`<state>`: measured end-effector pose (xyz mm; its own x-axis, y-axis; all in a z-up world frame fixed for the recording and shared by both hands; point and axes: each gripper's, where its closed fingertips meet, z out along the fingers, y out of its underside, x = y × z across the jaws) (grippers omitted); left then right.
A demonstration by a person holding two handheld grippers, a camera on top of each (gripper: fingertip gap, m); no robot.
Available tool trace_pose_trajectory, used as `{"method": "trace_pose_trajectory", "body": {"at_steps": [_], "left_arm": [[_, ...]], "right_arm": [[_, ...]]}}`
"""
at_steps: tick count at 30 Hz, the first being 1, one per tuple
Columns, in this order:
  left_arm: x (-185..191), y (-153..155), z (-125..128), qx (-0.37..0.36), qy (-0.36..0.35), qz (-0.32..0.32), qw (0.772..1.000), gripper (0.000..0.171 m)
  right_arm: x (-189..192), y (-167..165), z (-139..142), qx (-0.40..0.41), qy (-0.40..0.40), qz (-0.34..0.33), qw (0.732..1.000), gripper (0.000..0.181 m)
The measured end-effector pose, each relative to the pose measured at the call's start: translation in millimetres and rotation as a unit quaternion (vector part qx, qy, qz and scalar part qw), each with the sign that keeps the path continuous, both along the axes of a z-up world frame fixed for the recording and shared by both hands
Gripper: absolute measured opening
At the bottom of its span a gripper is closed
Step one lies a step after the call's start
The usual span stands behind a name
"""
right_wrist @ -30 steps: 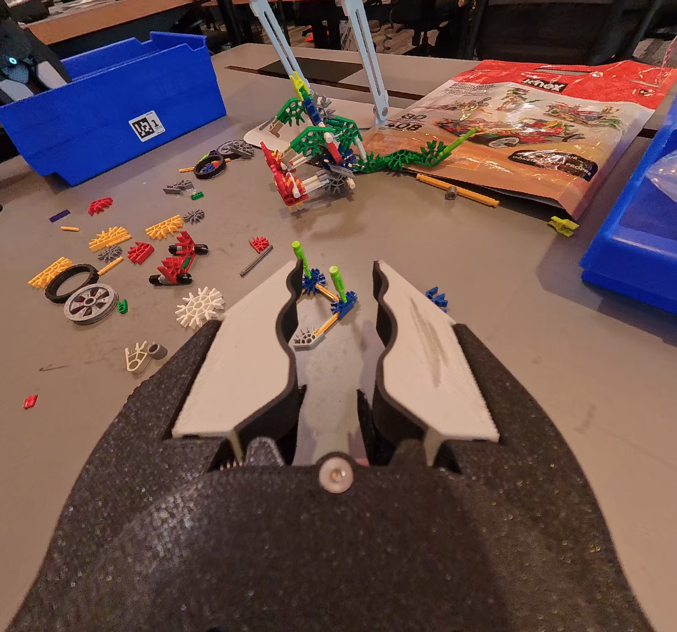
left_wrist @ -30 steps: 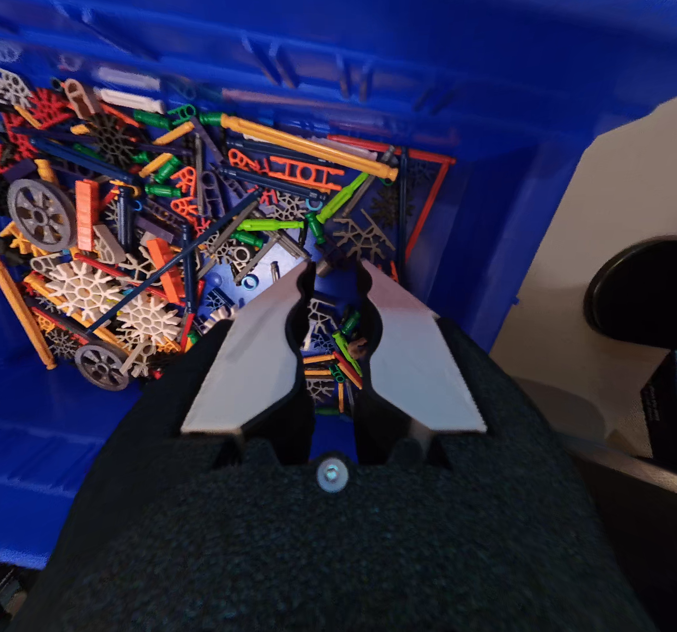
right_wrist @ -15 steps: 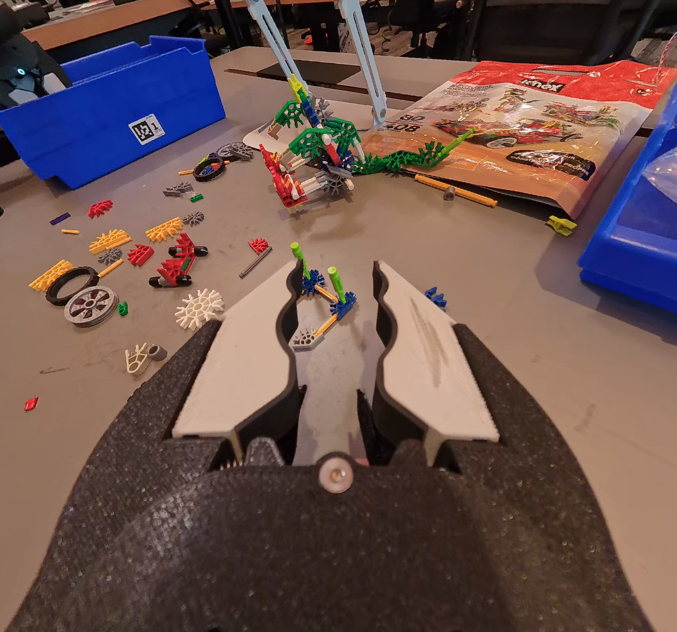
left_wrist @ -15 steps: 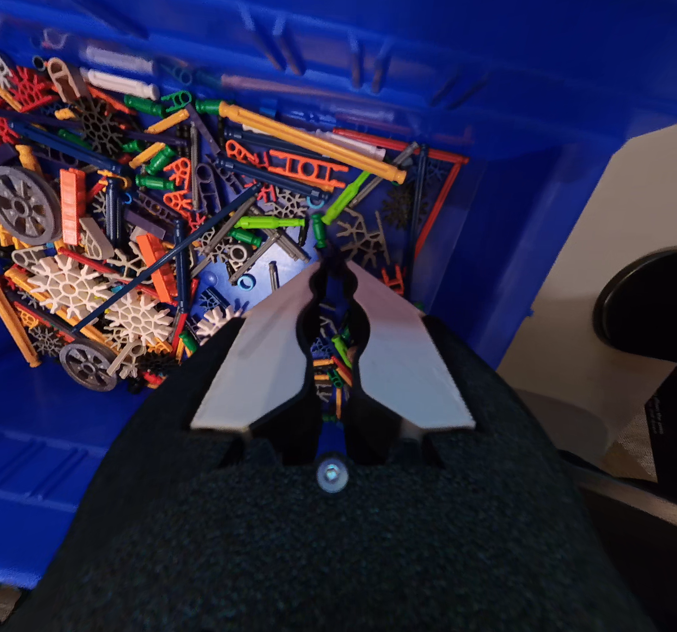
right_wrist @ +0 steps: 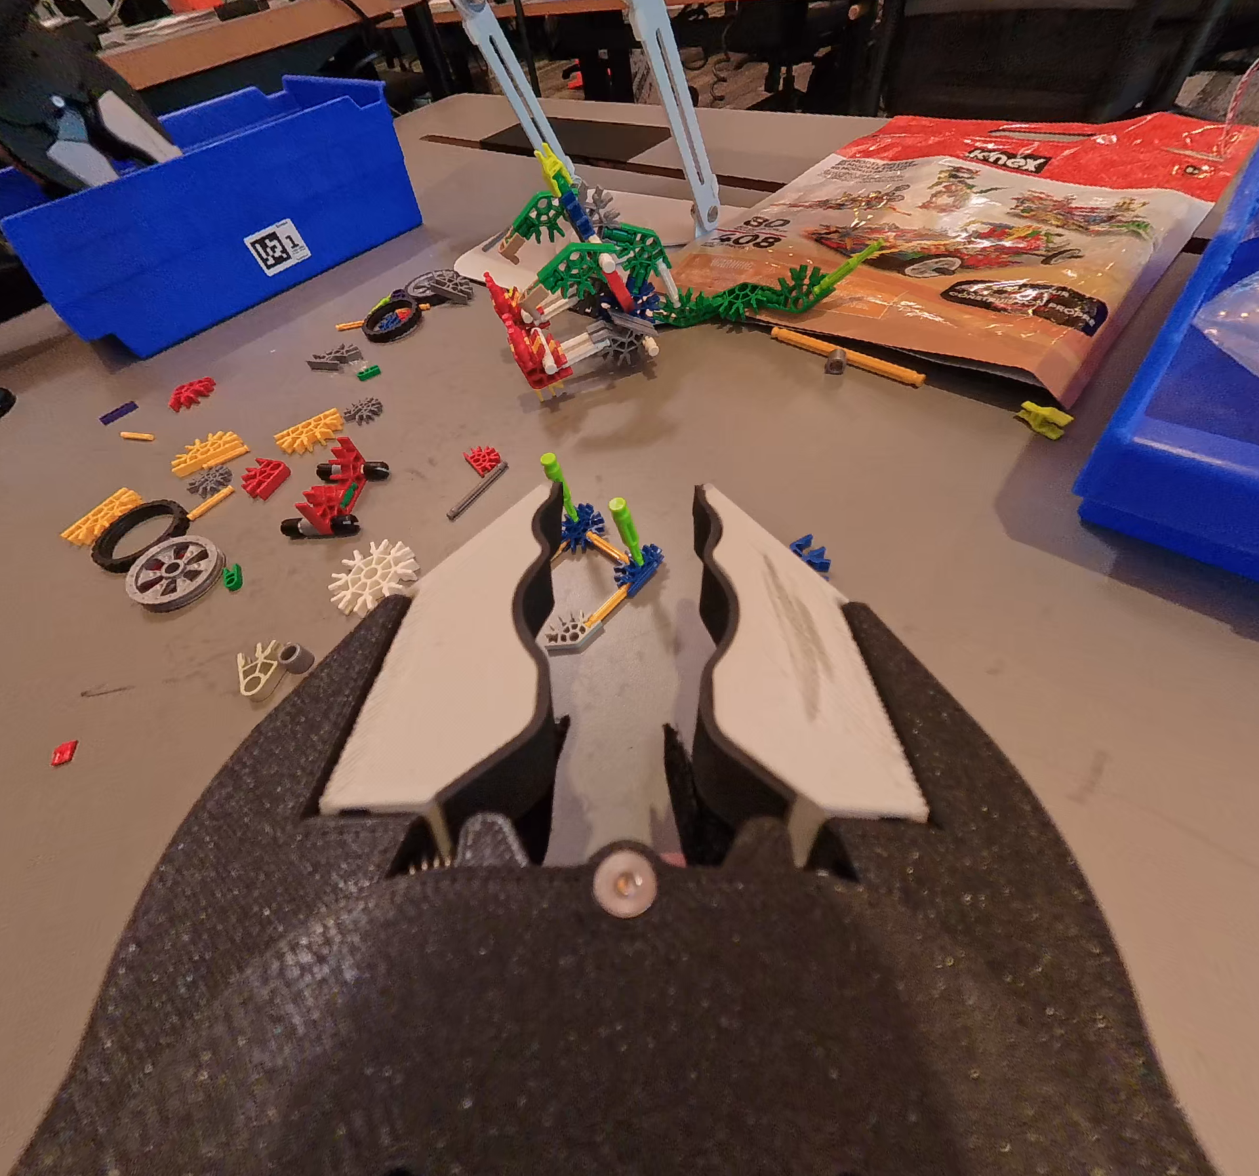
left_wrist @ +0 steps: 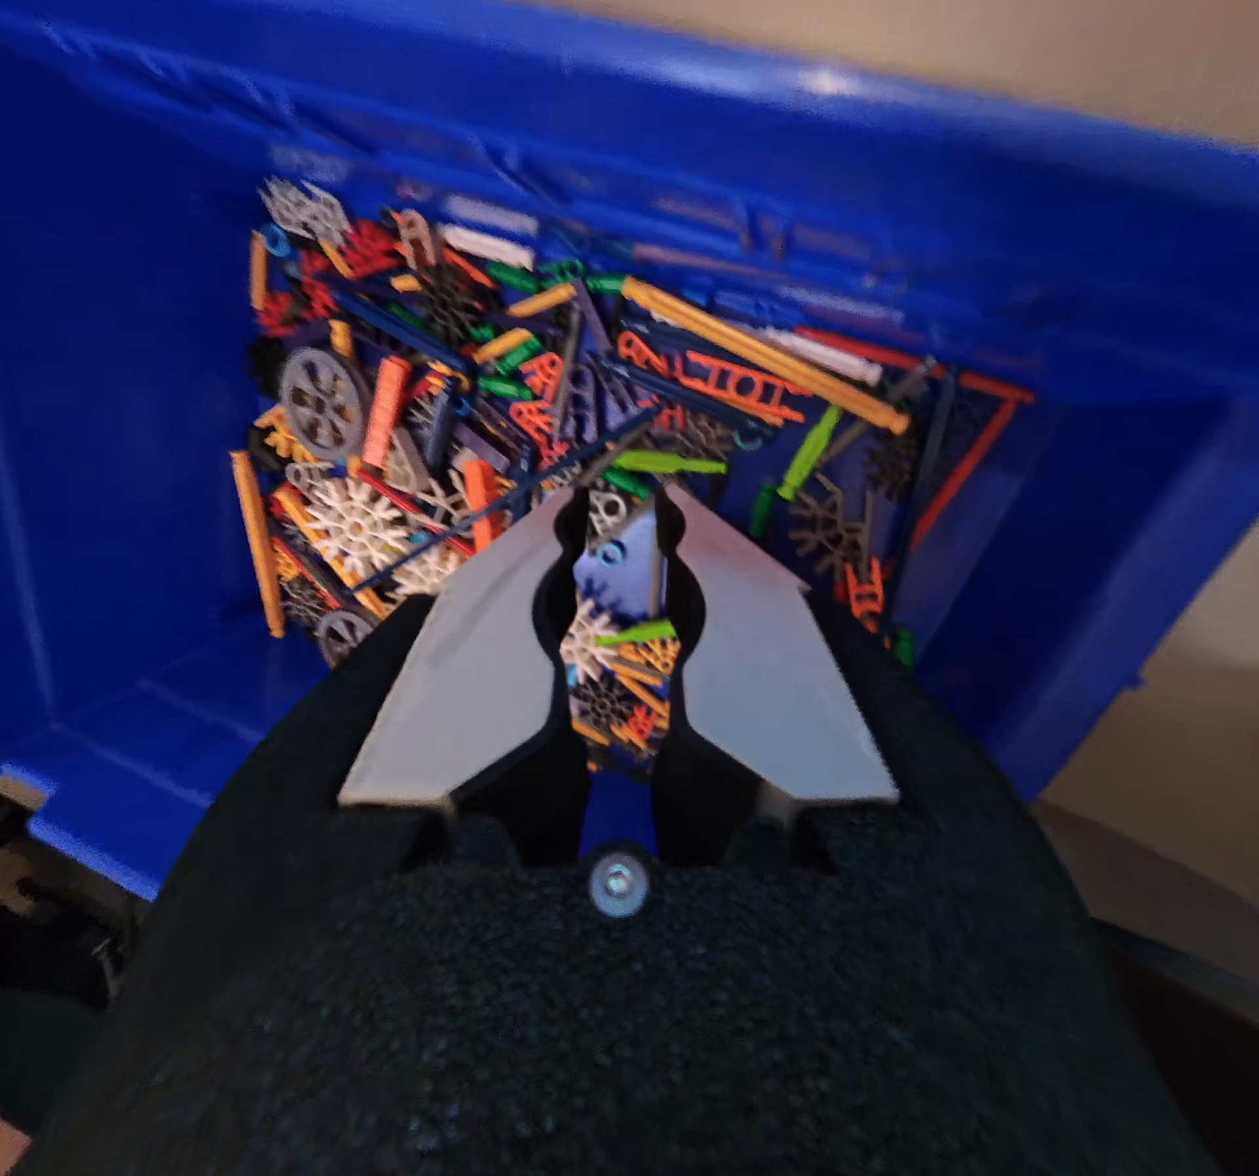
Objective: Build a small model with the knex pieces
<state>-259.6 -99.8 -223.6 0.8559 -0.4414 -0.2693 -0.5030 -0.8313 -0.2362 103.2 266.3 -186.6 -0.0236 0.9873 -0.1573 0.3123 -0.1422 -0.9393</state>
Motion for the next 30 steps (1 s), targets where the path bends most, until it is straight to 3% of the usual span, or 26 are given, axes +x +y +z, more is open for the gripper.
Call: {"method": "trace_pose_trajectory", "body": {"at_steps": [7, 14, 30], "left_arm": [[-11.1, 31.0, 0.1, 0.047, -0.002, 0.019, 0.999, 0.017], [-10.2, 28.9, -25.4, 0.013, -0.004, 0.017, 1.0, 0.011], [-6.7, 24.6, -26.4, 0.015, -0.031, 0.025, 0.999, 0.007]], "right_arm": [[-0.1, 0.3, -0.4, -0.001, -0.001, 0.0, 1.0, 0.038], [0.1, 0.1, 0.0, -0.001, 0.0, 0.0, 1.0, 0.038], [1.1, -0.7, 2.6, -0.003, 0.009, 0.003, 1.0, 0.039]]}}
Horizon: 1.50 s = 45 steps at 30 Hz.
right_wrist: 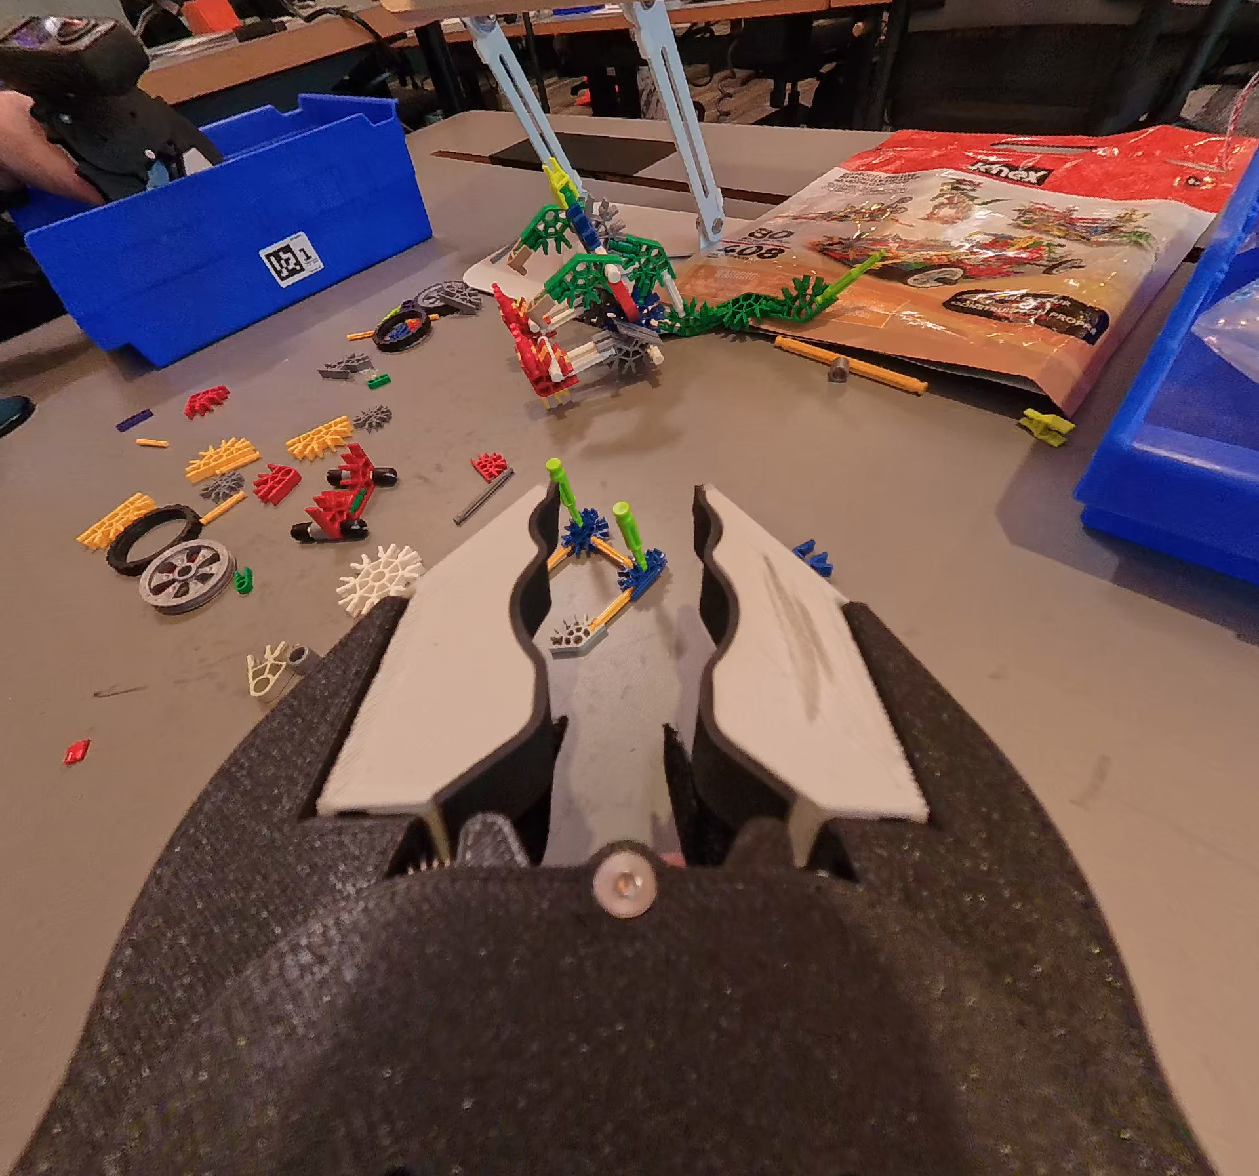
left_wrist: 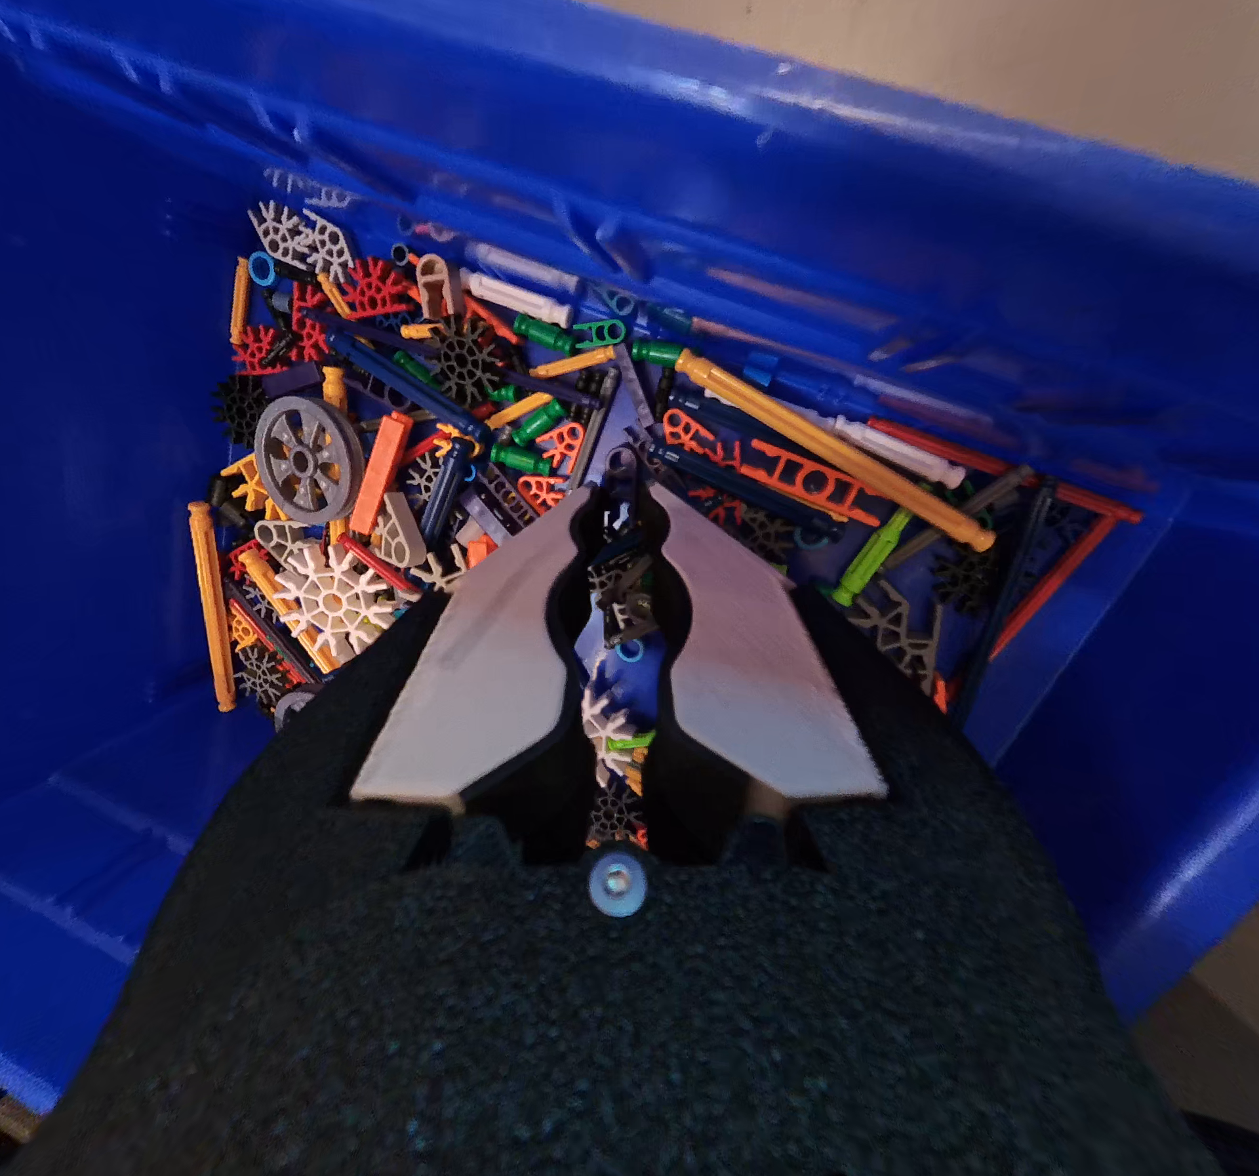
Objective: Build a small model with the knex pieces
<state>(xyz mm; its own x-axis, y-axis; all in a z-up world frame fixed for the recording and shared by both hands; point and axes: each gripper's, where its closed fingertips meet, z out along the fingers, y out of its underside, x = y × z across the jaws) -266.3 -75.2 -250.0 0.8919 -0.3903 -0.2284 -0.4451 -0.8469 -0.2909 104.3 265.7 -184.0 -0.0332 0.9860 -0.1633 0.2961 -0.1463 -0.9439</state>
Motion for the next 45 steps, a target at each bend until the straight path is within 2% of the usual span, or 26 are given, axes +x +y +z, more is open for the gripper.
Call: {"method": "trace_pose_trajectory", "body": {"at_steps": [22, 27, 34, 45], "left_arm": [[5.2, 3.4, 1.5, 0.013, -0.006, 0.002, 1.0, 0.007], [4.7, 7.8, 15.3, 0.047, 0.001, 0.003, 0.999, 0.007], [-8.3, 9.0, 35.1, 0.104, 0.06, 0.011, 0.993, 0.007], [-8.7, 8.4, 56.1, 0.15, 0.07, 0.022, 0.986, 0.006]], "right_arm": [[0.3, -0.9, 0.9, -0.001, 0.003, 0.003, 1.0, 0.039], [0.4, -2.0, 1.1, 0.002, 0.004, 0.005, 1.0, 0.039], [0.5, -2.1, 1.2, 0.001, 0.004, 0.006, 1.0, 0.039], [0.8, -1.5, 1.7, -0.001, 0.006, 0.005, 1.0, 0.039]]}}
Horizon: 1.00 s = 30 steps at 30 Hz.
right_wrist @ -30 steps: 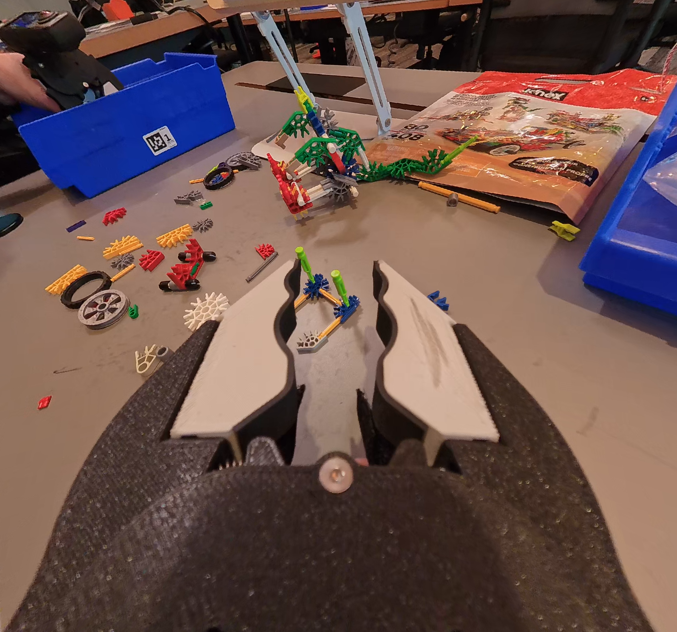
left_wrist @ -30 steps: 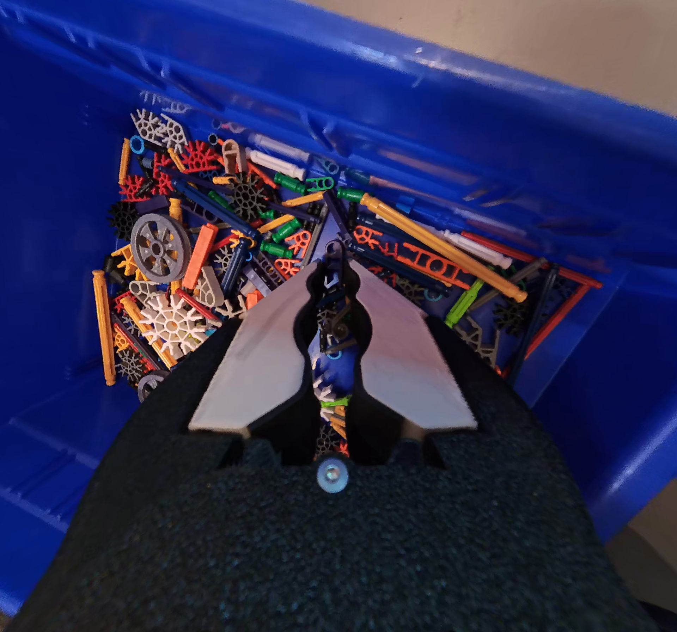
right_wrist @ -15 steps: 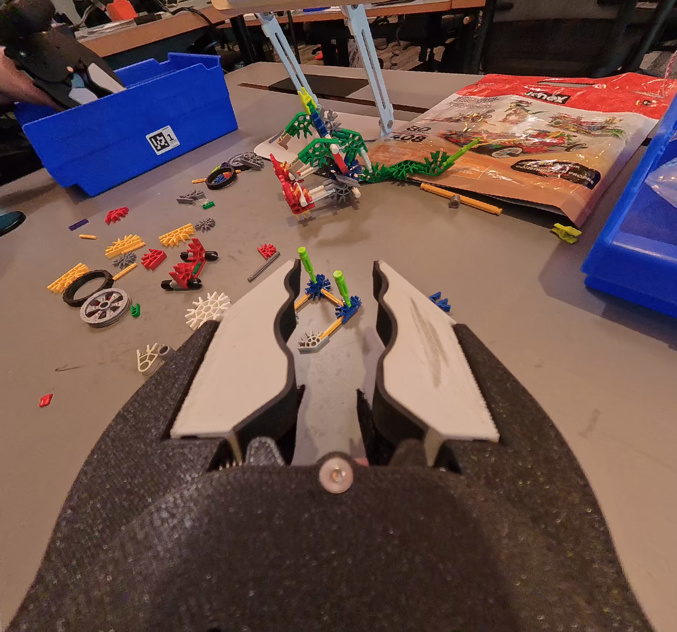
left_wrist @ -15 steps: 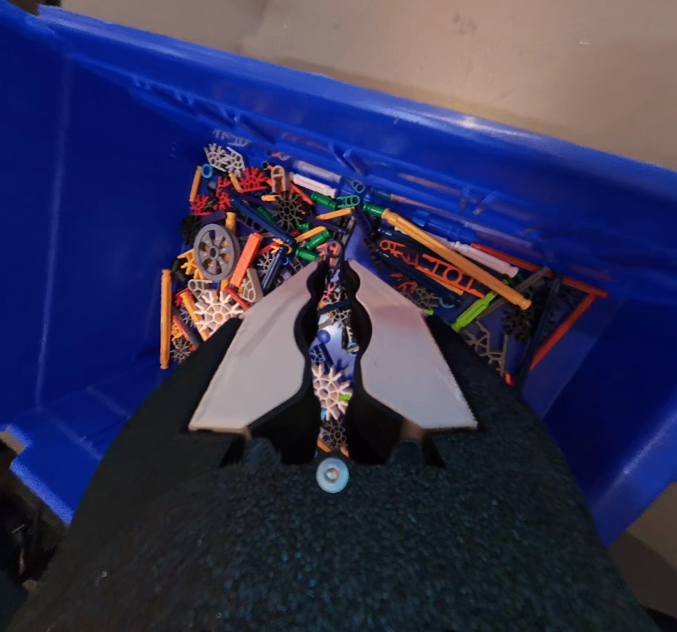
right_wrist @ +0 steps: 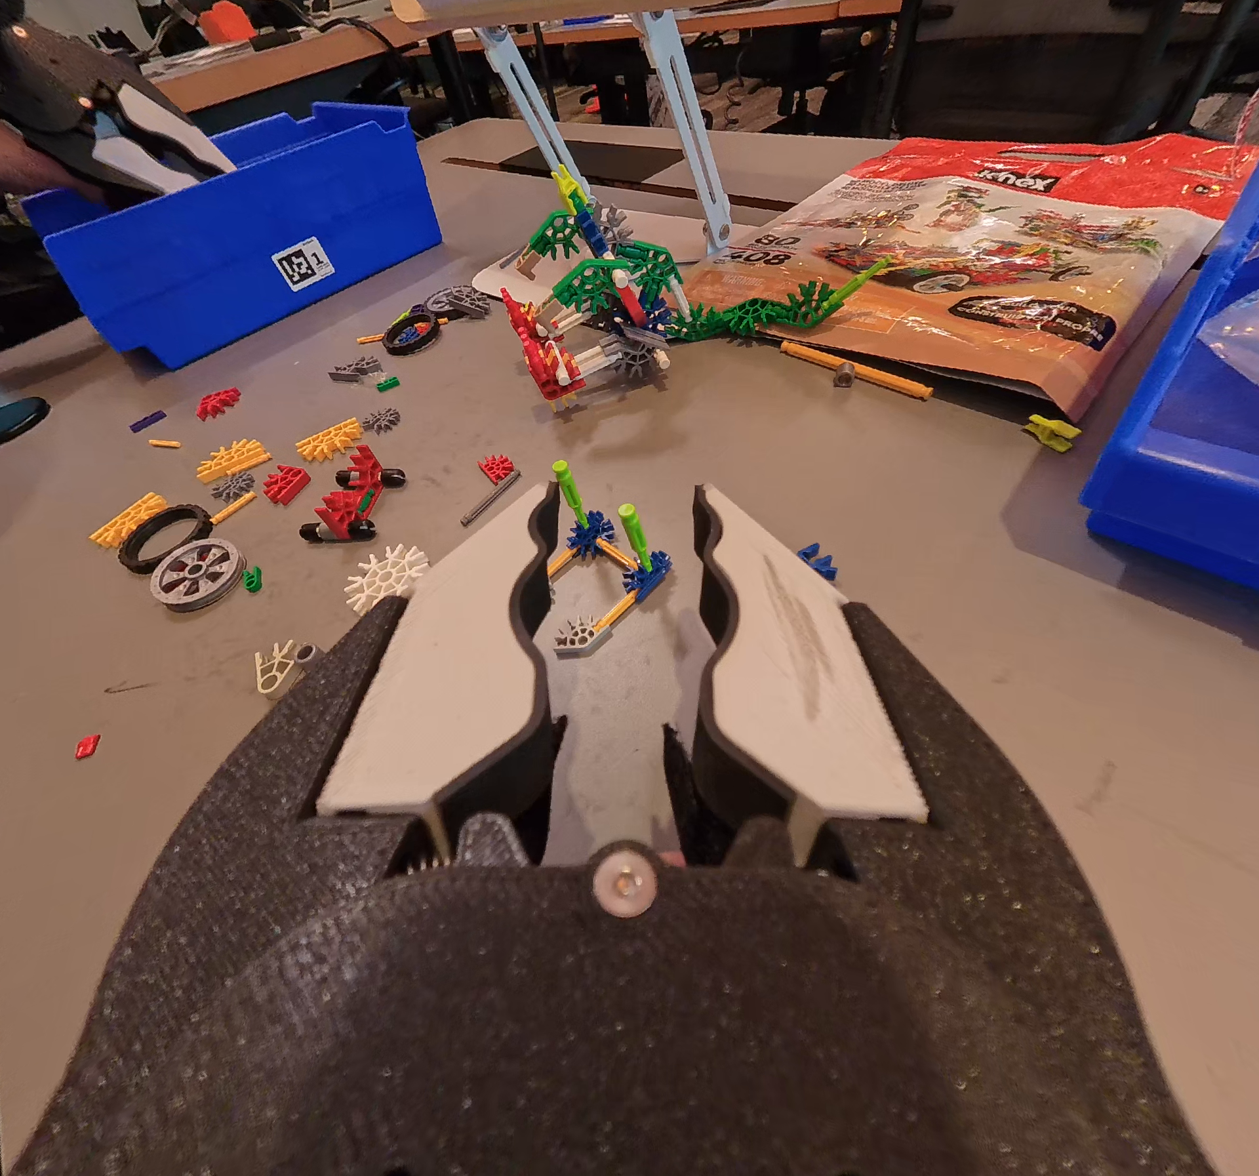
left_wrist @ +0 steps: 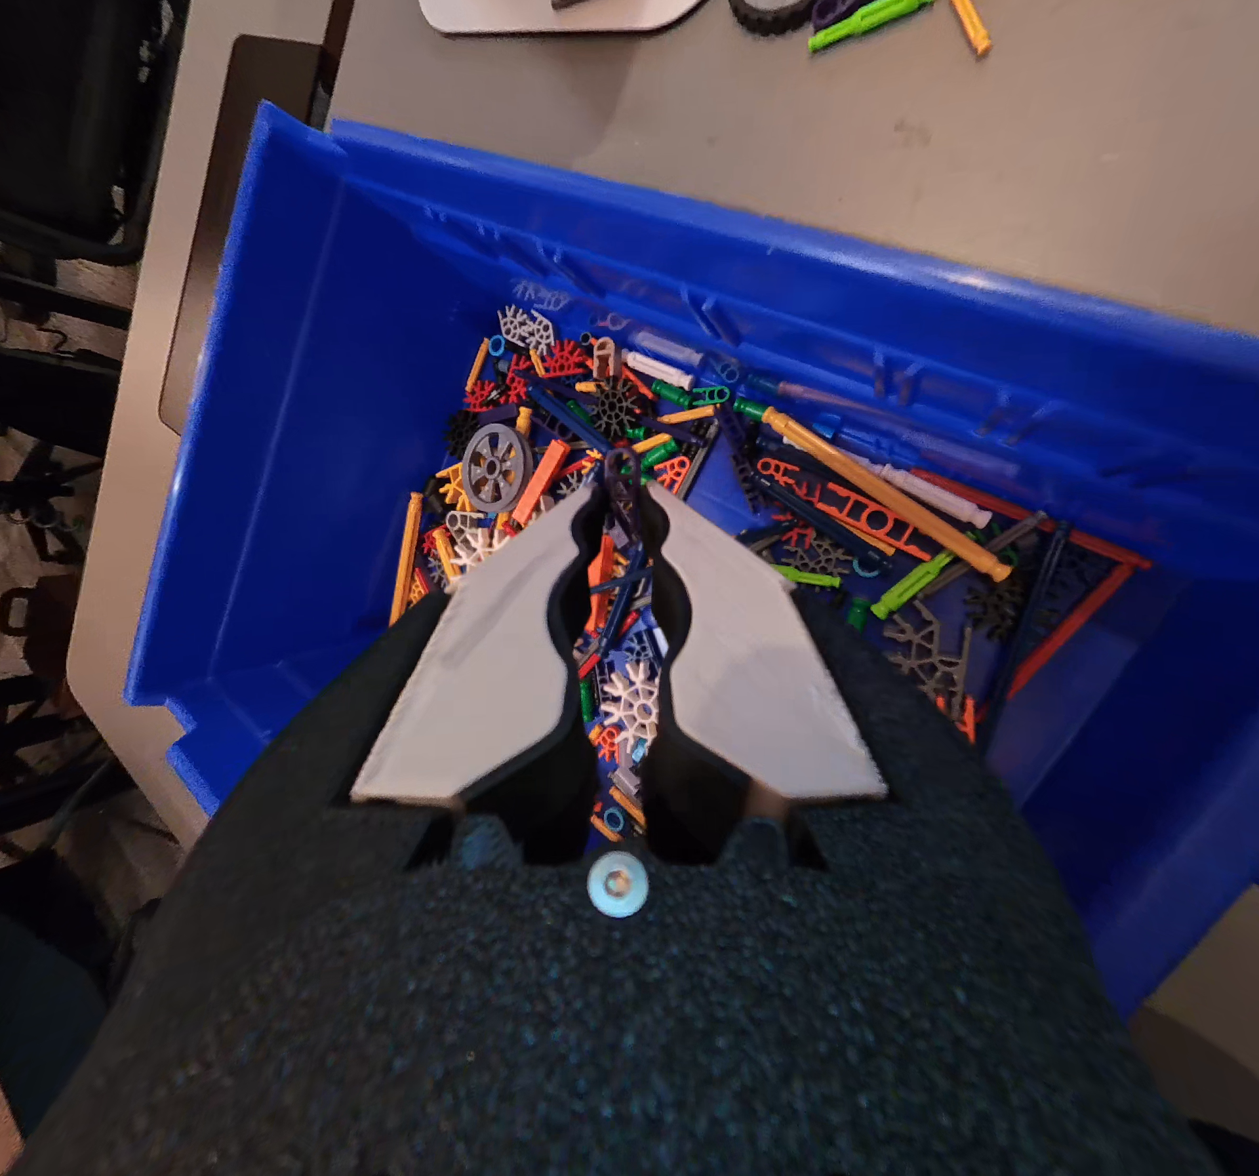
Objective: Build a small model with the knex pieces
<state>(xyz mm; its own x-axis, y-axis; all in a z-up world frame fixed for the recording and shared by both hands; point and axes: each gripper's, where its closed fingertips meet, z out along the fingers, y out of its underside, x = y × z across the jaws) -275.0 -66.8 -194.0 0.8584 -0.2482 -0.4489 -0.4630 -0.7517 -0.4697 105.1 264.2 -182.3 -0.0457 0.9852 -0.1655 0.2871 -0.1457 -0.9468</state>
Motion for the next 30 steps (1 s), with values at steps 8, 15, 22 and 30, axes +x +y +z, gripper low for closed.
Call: {"method": "trace_pose_trajectory", "body": {"at_steps": [8, 15, 22, 30], "left_arm": [[19.6, 7.1, 32.5, 0.044, -0.001, -0.009, 0.999, 0.007], [62.0, 21.1, 61.7, 0.055, 0.021, -0.043, 0.997, 0.007], [126.4, 45.6, 72.1, 0.051, 0.034, -0.107, 0.992, 0.008], [185.0, 63.9, 28.6, -0.048, 0.034, -0.189, 0.98, 0.008]], "right_arm": [[-0.3, -0.6, -0.9, 0.003, -0.003, 0.0, 1.0, 0.039], [-0.9, -2.0, -2.5, 0.011, -0.009, 0.001, 1.0, 0.039], [-0.3, -2.7, -1.5, 0.02, -0.006, -0.001, 1.0, 0.039], [0.9, -6.2, -2.5, 0.032, -0.009, 0.003, 0.999, 0.039]]}}
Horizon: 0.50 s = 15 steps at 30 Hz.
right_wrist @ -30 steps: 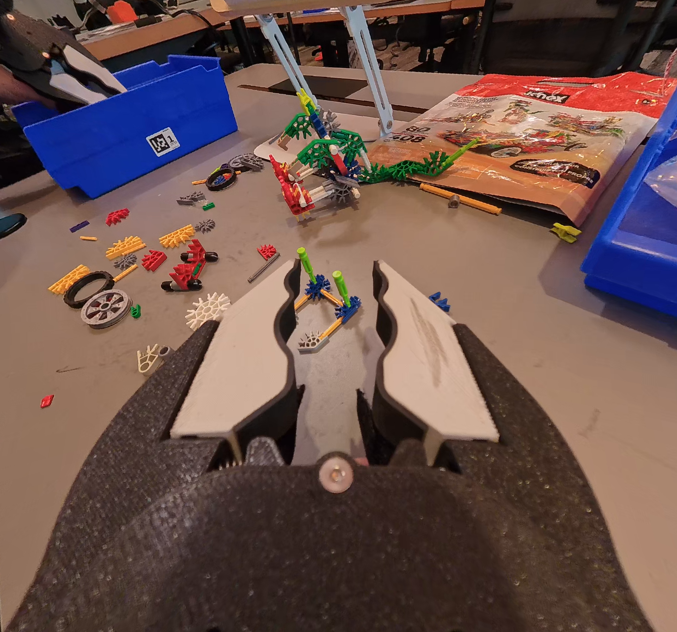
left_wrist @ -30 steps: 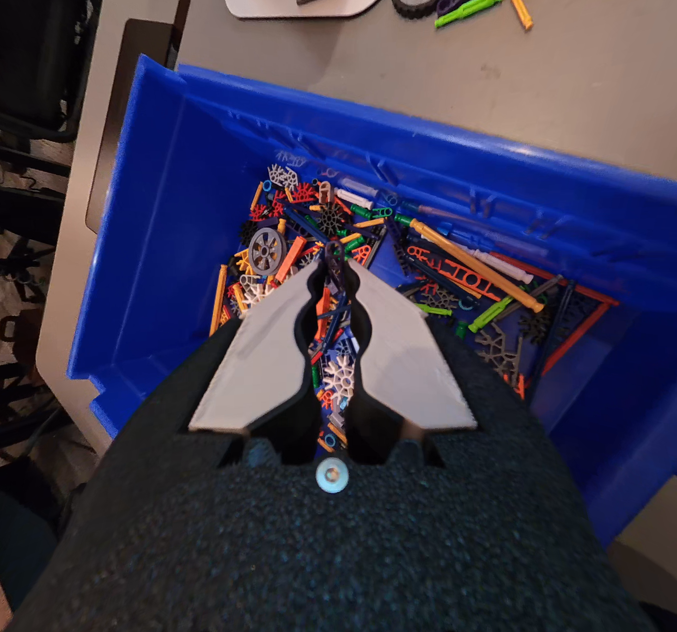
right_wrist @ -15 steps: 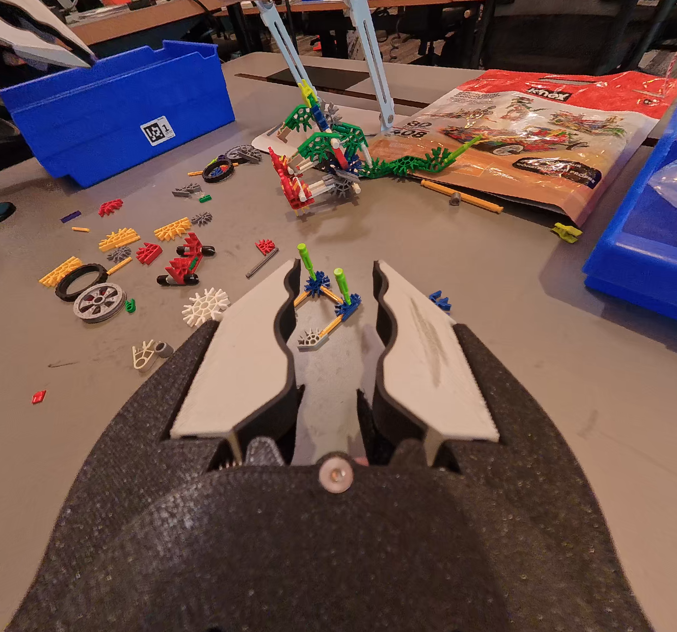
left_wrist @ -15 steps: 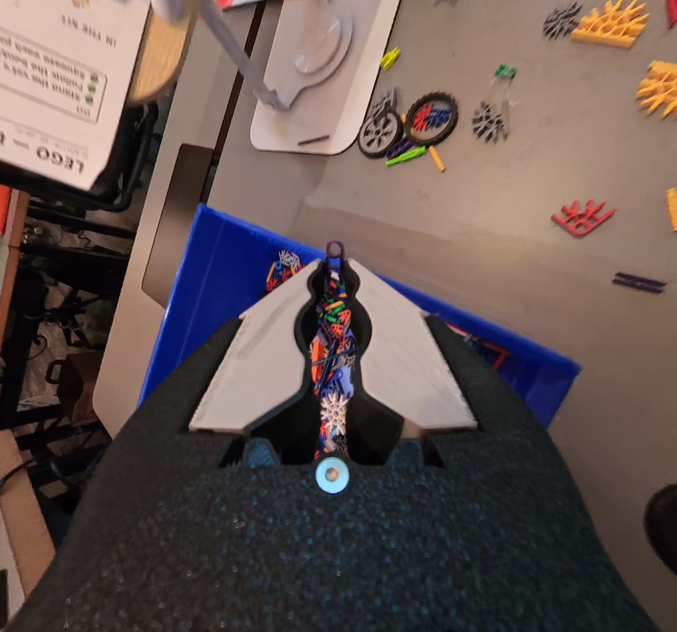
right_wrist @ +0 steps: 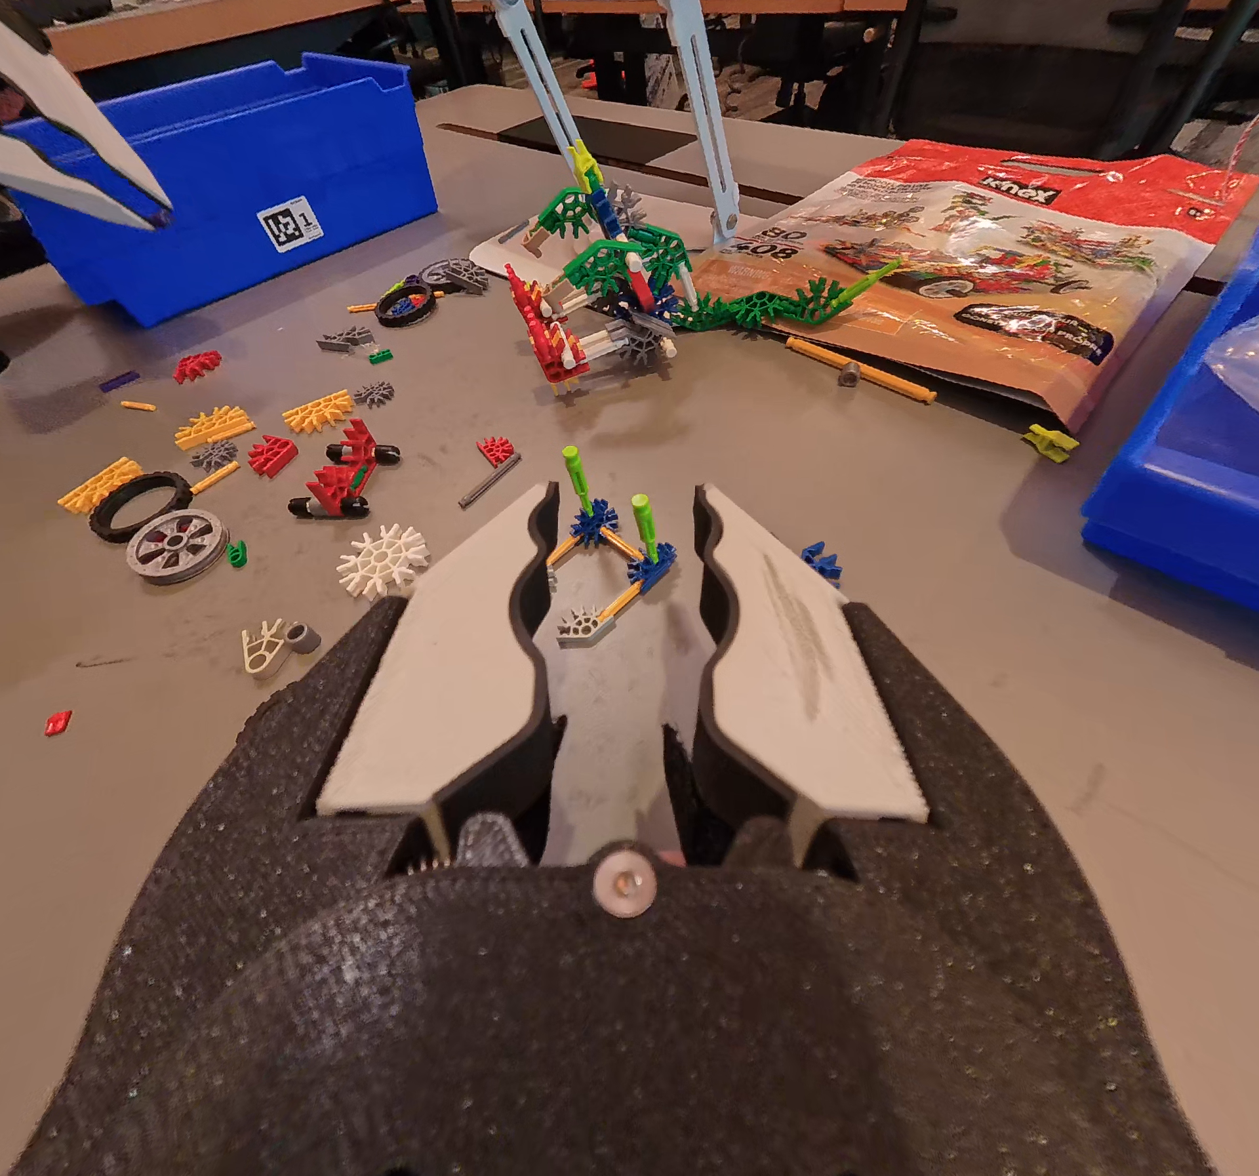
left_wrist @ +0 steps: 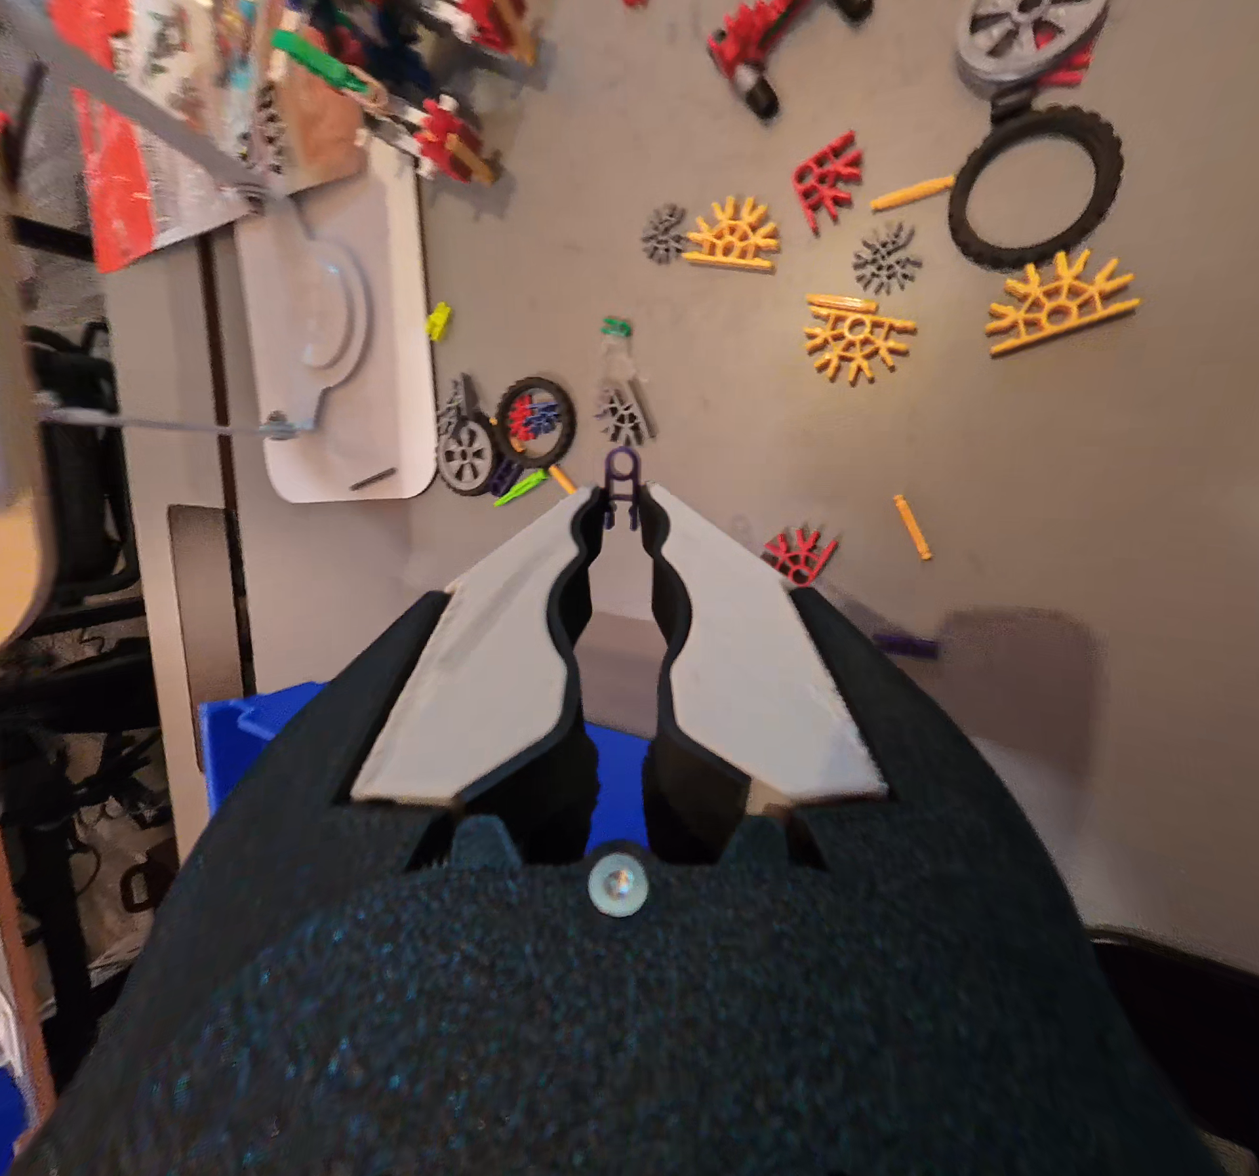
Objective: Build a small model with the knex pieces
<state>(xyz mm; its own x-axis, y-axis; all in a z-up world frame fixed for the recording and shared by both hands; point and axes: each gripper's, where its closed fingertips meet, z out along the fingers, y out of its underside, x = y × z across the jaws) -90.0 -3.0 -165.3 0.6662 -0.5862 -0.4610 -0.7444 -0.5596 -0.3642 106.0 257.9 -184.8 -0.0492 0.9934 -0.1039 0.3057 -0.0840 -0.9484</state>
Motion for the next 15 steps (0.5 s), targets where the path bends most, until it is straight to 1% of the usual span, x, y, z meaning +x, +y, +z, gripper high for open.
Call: {"method": "trace_pose_trajectory", "body": {"at_steps": [2, 5, 11, 15], "left_arm": [[6.5, 2.7, -12.4, -0.025, 0.011, -0.012, 1.0, 0.008], [20.3, 7.6, -23.7, -0.045, 0.006, -0.027, 0.999, 0.008], [42.7, 12.4, -38.2, -0.067, -0.004, -0.047, 0.997, 0.008], [48.8, 12.0, -47.3, -0.079, -0.007, -0.052, 0.996, 0.008]], "right_arm": [[0.0, -0.9, -0.9, 0.004, -0.003, 0.001, 1.0, 0.039], [0.2, -2.1, -1.6, 0.008, -0.005, 0.003, 1.0, 0.039], [-0.1, -3.3, -2.5, 0.013, -0.007, 0.005, 1.0, 0.039], [-0.3, -3.8, -3.0, 0.016, -0.008, 0.006, 1.0, 0.039]]}}
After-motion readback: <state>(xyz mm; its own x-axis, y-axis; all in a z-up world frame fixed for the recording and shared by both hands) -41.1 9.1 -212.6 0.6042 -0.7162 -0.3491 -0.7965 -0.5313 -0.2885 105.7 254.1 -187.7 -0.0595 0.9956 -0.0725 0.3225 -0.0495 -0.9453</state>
